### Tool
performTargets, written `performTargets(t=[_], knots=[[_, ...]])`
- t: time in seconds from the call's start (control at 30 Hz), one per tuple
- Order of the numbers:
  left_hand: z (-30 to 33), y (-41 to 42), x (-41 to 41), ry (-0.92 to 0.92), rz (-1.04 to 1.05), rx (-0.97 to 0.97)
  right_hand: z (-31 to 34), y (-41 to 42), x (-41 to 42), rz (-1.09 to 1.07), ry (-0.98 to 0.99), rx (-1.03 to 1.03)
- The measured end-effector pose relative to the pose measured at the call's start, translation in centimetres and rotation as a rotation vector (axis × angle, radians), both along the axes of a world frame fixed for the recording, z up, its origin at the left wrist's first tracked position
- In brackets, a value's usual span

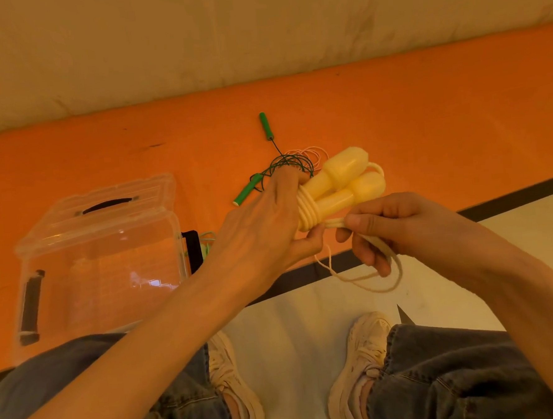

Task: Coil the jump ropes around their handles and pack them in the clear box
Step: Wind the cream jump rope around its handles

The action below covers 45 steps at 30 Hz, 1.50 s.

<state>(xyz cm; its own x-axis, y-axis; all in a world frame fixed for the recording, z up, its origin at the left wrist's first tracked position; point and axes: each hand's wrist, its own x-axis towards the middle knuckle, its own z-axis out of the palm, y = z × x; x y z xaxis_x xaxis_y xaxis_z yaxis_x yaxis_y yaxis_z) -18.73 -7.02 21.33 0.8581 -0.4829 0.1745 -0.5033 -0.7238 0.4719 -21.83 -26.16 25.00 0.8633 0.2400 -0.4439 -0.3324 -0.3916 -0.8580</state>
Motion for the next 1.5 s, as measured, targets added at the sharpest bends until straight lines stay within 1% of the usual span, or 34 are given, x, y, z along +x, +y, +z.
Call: performTargets(t=[0.1,0.2,0.37,0.43,0.53,0.6,0.67,0.73,0.77,0.87,0.97,1.13,1.3,1.5], knots=[[-0.1,0.1,0.2,-0.079,-0.04,-0.028,0.1,-0.1,0.1,-0.045,0.042,0.054],[-0.7,-0.1,0.5,-0.119,-0.069,0.015,0.0,0.1,0.1,-0.023,0.056,0.084],[-1.2,-0.1,0.6,-0.227,0.017,0.053,0.1,1.1,-0.1,0.007,0.016,0.1],[-1.3,0.1,0.8,-0.271,0.033,0.076,0.6,0.9,-0.1,0.025,-0.025,0.034],[-1.4,0.4,1.1,-0.288,0.039,0.079,0.8,-0.5,-0.1,0.033,-0.083,-0.192],[-1.4,0.7,1.4,-0.273,0.05,0.067,0.9,-1.7,-0.1,0.065,-0.076,-0.343],[-1.3,0.9,1.5,-0.305,0.075,0.109,1.2,-3.0,-0.2,0.11,-0.063,-0.408],[-1.1,1.2,1.4,-0.344,0.096,0.172,1.9,-3.9,-0.4,0.11,-0.118,-0.326],[-1.0,1.2,1.4,-0.349,0.097,0.183,2.2,-4.2,-0.4,0.085,-0.191,-0.264],[-0.9,1.0,1.2,-0.307,0.052,0.144,2.5,-3.8,-0.3,-0.029,-0.476,-0.135],[-1.2,0.4,0.9,-0.299,-0.02,0.131,2.3,-2.4,0.2,-0.123,-0.616,-0.06],[-1.6,-0.2,-0.1,-0.245,-0.148,0.099,1.3,-1.4,1.3,-0.19,-0.608,-0.14],[-1.0,-0.1,-1.0,-0.152,-0.226,0.064,0.5,-1.5,2.2,-0.18,-0.563,-0.18],[-0.4,-0.1,-1.3,-0.166,-0.295,0.02,-0.3,-1.6,2.8,-0.147,-0.497,-0.218]])
